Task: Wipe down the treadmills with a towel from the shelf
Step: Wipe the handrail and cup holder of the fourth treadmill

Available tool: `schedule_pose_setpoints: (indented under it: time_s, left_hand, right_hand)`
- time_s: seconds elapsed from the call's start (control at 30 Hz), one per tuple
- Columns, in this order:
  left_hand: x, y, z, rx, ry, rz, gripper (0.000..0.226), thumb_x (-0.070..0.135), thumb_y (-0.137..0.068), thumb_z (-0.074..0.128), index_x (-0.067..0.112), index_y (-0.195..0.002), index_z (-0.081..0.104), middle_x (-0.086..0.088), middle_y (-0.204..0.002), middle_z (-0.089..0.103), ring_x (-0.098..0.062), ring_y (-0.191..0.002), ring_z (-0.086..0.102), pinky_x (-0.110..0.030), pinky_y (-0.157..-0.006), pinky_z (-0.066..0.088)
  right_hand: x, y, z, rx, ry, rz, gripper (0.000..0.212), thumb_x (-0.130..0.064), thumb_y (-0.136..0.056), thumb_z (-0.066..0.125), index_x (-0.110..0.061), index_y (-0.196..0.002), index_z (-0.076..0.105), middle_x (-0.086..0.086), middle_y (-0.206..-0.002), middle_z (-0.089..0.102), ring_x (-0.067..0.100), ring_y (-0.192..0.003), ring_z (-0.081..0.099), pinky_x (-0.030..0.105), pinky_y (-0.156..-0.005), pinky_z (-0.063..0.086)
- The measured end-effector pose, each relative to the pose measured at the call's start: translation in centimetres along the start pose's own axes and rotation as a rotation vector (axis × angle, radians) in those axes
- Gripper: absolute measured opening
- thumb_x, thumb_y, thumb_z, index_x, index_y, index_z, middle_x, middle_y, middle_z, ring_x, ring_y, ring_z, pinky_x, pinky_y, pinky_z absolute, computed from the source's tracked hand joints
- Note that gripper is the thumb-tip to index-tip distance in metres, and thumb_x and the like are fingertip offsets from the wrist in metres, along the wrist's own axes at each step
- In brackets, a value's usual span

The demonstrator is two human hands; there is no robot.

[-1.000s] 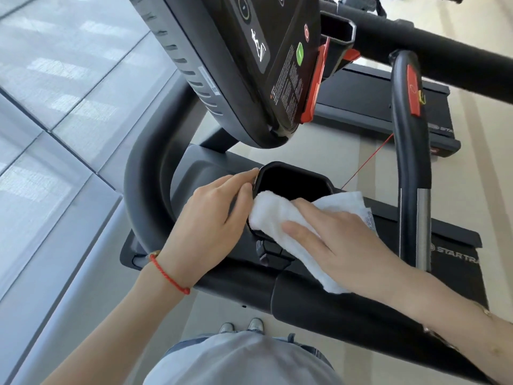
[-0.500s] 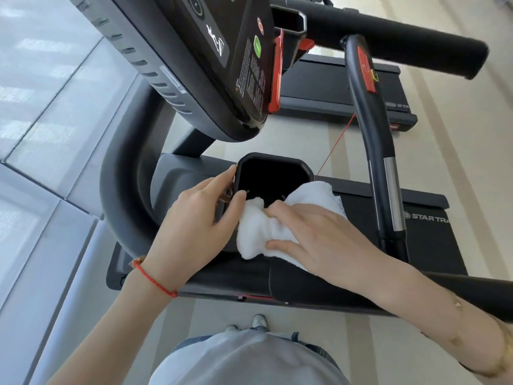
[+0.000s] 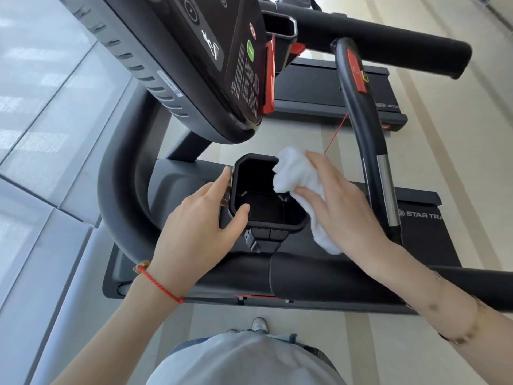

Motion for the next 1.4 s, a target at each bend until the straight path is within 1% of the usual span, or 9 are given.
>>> schedule_pose_setpoints:
  time_s: [0.17,0.3,0.43,0.67,0.87,0.93,1.13,1.3,1.4]
  left_hand:
    - [-0.1,0.1,0.1,-0.008,-0.021,-0.004,0.067,0.045,-0.093,0.053,0.026,-0.154,0.032,0.004,-0.102,0.064,-0.015,-0.088,0.063,-0.042,-0.078,0.056]
    - [-0.1,0.1,0.1,0.01,-0.015,-0.015,0.066,0.046,-0.093,0.054,0.028,-0.153,0.034,0.007,-0.103,0.065,-0.013,-0.089,0.062,-0.041,-0.08,0.056]
    - [-0.1,0.1,0.2,0.024,-0.006,-0.019,0.066,0.046,-0.091,0.054,0.028,-0.152,0.036,0.006,-0.098,0.065,-0.013,-0.085,0.063,-0.042,-0.077,0.057]
    - [0.1,0.1,0.2,0.018,0.011,0.006,0.045,0.046,-0.092,0.051,0.037,-0.135,0.05,0.004,-0.092,0.064,-0.017,-0.08,0.063,-0.045,-0.073,0.056]
    - [-0.4,0.0,0.2,0.062,0.033,-0.018,0.058,0.045,-0.09,0.057,0.032,-0.145,0.046,0.013,-0.107,0.067,-0.007,-0.095,0.062,-0.039,-0.084,0.056]
    - [-0.4,0.0,0.2,0.064,0.041,-0.013,0.058,0.044,-0.089,0.058,0.031,-0.145,0.047,0.013,-0.111,0.067,-0.004,-0.097,0.062,-0.038,-0.086,0.056]
    - [-0.3,0.0,0.3,0.069,0.035,-0.014,0.061,0.046,-0.09,0.055,0.027,-0.147,0.046,0.011,-0.114,0.067,-0.009,-0.099,0.063,-0.04,-0.088,0.056]
    - [-0.2,0.0,0.3,0.069,0.029,0.0,0.06,0.042,-0.09,0.056,0.027,-0.147,0.045,0.01,-0.111,0.068,-0.01,-0.094,0.064,-0.04,-0.086,0.057]
    - [-0.2,0.0,0.3,0.078,0.028,0.019,0.059,0.038,-0.091,0.06,0.028,-0.147,0.046,0.01,-0.108,0.068,-0.009,-0.088,0.064,-0.038,-0.083,0.058]
  right_hand:
    - [0.1,-5.4,1.5,-0.15,-0.076,-0.088,0.034,-0.033,-0.099,0.05,-0.024,-0.132,0.044,-0.012,-0.114,0.052,0.007,-0.096,0.048,0.005,-0.075,0.032]
    - [0.5,-4.8,1.5,-0.233,-0.087,-0.24,0.039,-0.026,-0.098,0.054,-0.024,-0.136,0.045,-0.011,-0.135,0.047,0.004,-0.119,0.042,0.0,-0.094,0.025]
    - [0.2,-4.4,1.5,-0.261,-0.058,-0.335,0.044,-0.019,-0.098,0.054,-0.018,-0.14,0.045,-0.003,-0.147,0.04,0.012,-0.136,0.033,0.017,-0.11,0.024]
    - [-3.8,-6.9,3.6,-0.332,0.061,-0.622,0.04,-0.005,-0.094,0.059,-0.005,-0.133,0.051,0.005,-0.138,0.052,0.022,-0.128,0.046,0.036,-0.106,0.037]
    - [-1.0,-6.5,2.0,-0.262,-0.061,-0.377,0.037,-0.029,-0.096,0.057,-0.023,-0.132,0.051,-0.011,-0.128,0.054,0.01,-0.115,0.05,0.017,-0.089,0.035]
    - [0.0,-5.7,1.8,-0.236,-0.087,-0.278,0.036,-0.029,-0.096,0.057,-0.025,-0.131,0.05,-0.013,-0.126,0.052,0.009,-0.113,0.049,0.02,-0.089,0.036]
    - [0.6,-4.0,2.1,-0.199,-0.148,-0.135,0.04,-0.022,-0.097,0.055,-0.024,-0.135,0.045,-0.01,-0.13,0.045,0.006,-0.116,0.042,0.001,-0.09,0.025]
    - [0.5,-5.8,1.9,-0.221,-0.162,-0.029,0.033,-0.033,-0.098,0.052,-0.026,-0.13,0.048,-0.015,-0.102,0.049,0.007,-0.092,0.045,-0.001,-0.073,0.03]
    - [0.9,-3.5,1.9,-0.16,-0.253,0.064,0.039,-0.03,-0.099,0.051,-0.03,-0.136,0.041,-0.014,-0.12,0.044,-0.006,-0.093,0.043,-0.005,-0.078,0.028]
Point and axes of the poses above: each hand's wrist, its own y-axis away from the middle knuckle, its own z-axis out of the palm, x = y × z, the point moved 4 cm from there along -y, towards the middle knuckle
